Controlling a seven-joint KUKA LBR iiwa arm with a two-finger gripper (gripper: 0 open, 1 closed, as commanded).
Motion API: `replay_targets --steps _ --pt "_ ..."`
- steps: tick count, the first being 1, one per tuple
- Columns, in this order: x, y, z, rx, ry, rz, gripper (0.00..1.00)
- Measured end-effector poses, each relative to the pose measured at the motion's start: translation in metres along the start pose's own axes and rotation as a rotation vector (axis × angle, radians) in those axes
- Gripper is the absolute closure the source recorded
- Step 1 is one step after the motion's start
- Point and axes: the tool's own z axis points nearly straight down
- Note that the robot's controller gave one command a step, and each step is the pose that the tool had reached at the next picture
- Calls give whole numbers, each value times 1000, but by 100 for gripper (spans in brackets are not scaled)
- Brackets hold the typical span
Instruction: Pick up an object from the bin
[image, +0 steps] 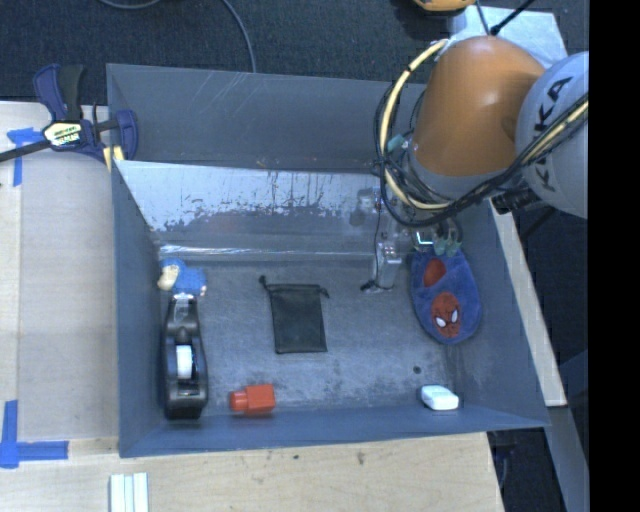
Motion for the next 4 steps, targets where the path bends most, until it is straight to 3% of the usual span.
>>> replay_targets --steps 1,2,3,4 --pt "31 31 152 0 -7 -281 0" --pt "34 35 119 3 -11 -797 0" --pt "20 29 111 5 -8 -1471 0" --pt "9 34 151 5 -10 -1859 0"
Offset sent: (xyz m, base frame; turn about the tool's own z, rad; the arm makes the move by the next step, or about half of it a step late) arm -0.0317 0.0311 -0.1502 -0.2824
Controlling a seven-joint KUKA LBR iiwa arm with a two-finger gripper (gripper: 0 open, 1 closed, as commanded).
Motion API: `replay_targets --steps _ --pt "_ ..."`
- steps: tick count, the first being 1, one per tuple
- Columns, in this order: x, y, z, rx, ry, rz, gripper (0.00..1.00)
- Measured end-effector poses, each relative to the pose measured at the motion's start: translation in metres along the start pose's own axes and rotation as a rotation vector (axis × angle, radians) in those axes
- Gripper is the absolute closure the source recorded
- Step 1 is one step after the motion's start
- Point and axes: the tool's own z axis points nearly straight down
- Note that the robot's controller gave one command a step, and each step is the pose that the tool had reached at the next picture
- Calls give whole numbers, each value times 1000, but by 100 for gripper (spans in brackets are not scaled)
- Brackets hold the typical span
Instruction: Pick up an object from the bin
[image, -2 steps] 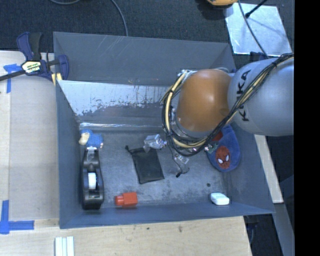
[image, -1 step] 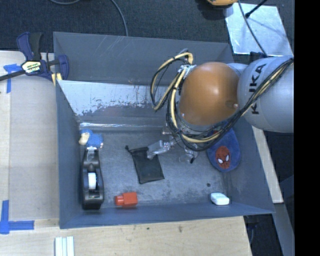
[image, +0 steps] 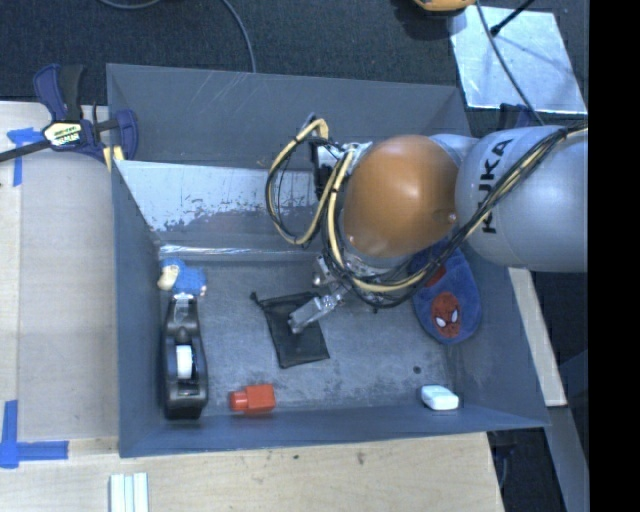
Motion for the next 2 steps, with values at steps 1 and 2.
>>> replay_targets --steps 1,2 --pt "0 0 -1 0 -2 4 0" --pt "0 -1 -1 0 -3 4 100"
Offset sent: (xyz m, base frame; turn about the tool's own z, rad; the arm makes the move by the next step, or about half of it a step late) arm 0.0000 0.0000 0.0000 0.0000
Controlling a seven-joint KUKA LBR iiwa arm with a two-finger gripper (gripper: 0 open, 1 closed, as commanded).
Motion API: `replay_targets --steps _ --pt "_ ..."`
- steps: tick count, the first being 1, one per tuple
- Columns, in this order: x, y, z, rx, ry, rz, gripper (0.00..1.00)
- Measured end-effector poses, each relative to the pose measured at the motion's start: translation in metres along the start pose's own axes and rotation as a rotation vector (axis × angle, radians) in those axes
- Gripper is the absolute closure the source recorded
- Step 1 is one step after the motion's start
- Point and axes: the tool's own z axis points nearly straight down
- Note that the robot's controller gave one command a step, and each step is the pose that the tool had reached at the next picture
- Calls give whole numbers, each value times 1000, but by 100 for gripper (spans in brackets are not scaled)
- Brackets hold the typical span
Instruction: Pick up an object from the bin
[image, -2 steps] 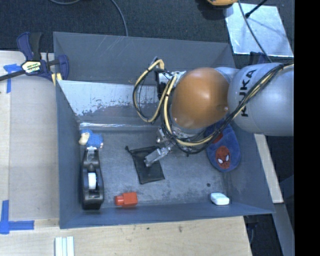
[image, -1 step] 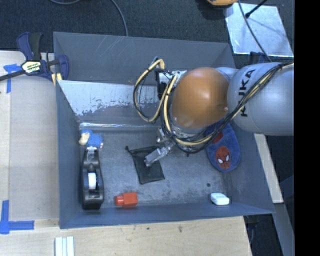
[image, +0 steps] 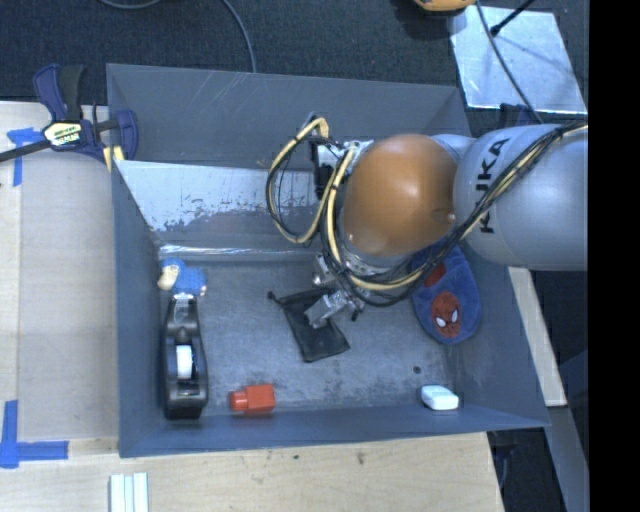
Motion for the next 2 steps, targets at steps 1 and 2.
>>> replay_targets --steps 1,2 --pt "0 -1 -37 0 5 3 100" --pt "-1 -3 -63 1 5 5 100"
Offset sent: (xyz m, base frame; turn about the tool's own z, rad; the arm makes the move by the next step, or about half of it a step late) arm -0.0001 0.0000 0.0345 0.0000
